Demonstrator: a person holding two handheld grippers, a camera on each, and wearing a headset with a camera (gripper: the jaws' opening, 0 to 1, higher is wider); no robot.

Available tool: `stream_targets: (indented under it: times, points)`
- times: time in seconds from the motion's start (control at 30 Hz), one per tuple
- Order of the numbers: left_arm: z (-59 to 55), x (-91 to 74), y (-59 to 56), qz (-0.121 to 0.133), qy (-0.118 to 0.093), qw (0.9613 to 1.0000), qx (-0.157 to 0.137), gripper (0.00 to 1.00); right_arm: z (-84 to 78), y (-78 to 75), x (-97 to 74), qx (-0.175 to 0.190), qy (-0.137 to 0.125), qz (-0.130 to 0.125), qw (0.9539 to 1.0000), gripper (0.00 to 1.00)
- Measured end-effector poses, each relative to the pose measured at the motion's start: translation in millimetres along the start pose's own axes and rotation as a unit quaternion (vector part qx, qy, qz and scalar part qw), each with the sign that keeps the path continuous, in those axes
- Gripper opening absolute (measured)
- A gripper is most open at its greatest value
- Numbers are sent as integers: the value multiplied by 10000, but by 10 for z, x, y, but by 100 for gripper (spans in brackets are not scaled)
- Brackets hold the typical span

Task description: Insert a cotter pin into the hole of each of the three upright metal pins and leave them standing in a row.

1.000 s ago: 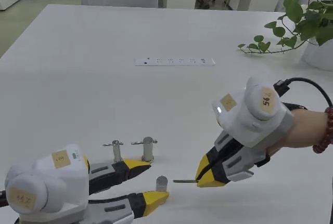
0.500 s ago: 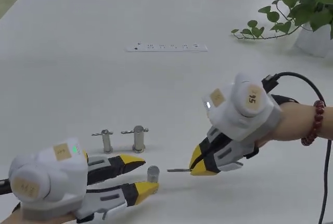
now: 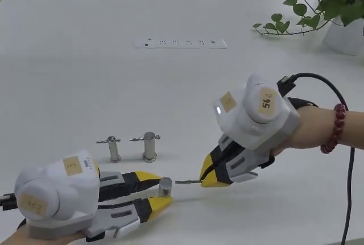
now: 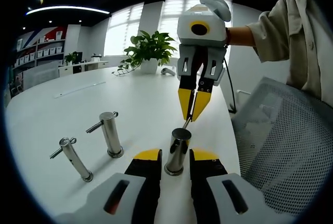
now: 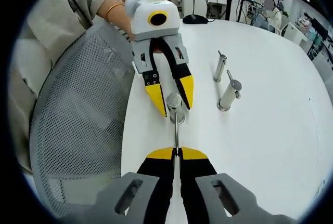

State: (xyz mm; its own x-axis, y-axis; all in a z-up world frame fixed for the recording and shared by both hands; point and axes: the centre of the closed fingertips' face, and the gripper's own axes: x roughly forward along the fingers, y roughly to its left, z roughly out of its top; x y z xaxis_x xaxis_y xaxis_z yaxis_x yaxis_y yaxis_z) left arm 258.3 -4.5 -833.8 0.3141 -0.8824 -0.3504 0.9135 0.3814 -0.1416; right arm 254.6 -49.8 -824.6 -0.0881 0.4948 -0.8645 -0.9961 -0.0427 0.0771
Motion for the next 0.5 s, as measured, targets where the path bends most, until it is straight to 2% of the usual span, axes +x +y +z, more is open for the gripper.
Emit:
stream_targets:
  times: [0.5]
  points:
    - [-24, 16, -24, -71, 23, 10000, 35, 12, 56, -9, 43, -174, 62, 75, 9998, 3]
